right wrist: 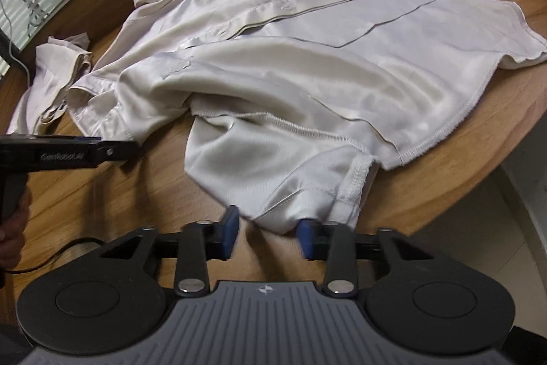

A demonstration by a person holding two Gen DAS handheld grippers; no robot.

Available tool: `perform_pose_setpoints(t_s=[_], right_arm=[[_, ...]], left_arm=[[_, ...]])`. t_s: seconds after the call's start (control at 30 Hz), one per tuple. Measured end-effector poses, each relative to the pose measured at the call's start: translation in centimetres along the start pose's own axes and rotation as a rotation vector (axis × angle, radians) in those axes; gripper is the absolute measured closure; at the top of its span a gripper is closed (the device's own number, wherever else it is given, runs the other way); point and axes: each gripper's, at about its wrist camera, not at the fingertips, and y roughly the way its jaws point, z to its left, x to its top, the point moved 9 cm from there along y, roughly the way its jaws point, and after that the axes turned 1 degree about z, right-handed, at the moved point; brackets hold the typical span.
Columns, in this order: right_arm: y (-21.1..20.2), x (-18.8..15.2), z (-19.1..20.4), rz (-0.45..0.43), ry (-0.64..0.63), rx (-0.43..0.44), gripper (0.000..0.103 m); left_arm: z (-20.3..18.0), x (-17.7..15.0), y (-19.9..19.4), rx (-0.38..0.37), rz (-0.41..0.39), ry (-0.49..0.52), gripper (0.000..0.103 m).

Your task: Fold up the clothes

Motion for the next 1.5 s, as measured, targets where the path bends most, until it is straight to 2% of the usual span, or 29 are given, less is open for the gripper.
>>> perform_pose_setpoints(t_s=[0.03, 0.07, 0.2, 0.43, 0.6, 0.7, 0.73, 0.77, 0.83, 0.87, 0.93, 1.17, 1.33, 1.5], right_arm=[[0.2, 0.2, -0.1, -0.007, -0.001, -0.004, 0.094], [0.2, 0.5, -0.2, -0.014, 0.001, 0.000, 0.098], [-2.2, 1.8, -0.7, -0.033, 0.010, 0.058, 0.099], [-10.5, 5.0, -2.2, -0.030, -0.034, 0.146, 0.099], [-11.6, 5.4, -4.7, -0.012, -0.008, 0.123, 0.099], [-10.3, 4.4, -5.6, 0.032, -0.027, 0.087, 0.089], [-10.2, 4.0, -5.8, 0.042, -0.038, 0.078, 0.086], [-10.3, 3.8, -6.0, 0.047, -0.050, 0.070, 0.086], [-10.7, 3.6, -6.6, 0.053, -0.065, 0.057, 0.080], [-11.0, 3.7, -7.1, 0.053, -0.072, 0.046, 0.073], [-11.7, 4.2, -8.5, 0.045, -0.079, 0.018, 0.070], [-13.0, 8.1, -16.6, 0.010, -0.086, -0.083, 0.070], [-12.1, 11.8, -23.7, 0.002, -0.145, -0.136, 0.069], [-10.4, 16.1, -28.9, 0.015, -0.239, -0.087, 0.069]], left_arm=[[-0.1, 0.1, -0.1, -0.003, 0.001, -0.001, 0.095], [0.0, 0.3, -0.5, 0.005, -0.007, 0.002, 0.098], [0.7, 2.0, -3.5, 0.037, -0.039, 0.018, 0.099], [2.5, 5.7, -9.8, 0.088, -0.087, 0.023, 0.099], [3.6, 5.1, -9.5, 0.136, -0.052, 0.000, 0.097], [3.8, 2.6, -7.9, 0.146, 0.013, -0.010, 0.086], [3.7, 2.0, -7.8, 0.155, 0.022, 0.002, 0.075], [3.6, 1.5, -8.0, 0.166, 0.019, 0.013, 0.063], [3.0, 1.2, -8.7, 0.182, -0.006, 0.037, 0.052], [2.7, 1.2, -9.2, 0.183, -0.021, 0.048, 0.050], [2.0, 1.3, -9.9, 0.179, -0.037, 0.053, 0.044], [-2.0, 3.5, -9.2, 0.184, -0.077, 0.036, 0.041], [-6.9, 5.7, -7.8, 0.215, -0.107, -0.049, 0.041], [-12.3, 7.5, -6.7, 0.245, -0.131, -0.129, 0.040]])
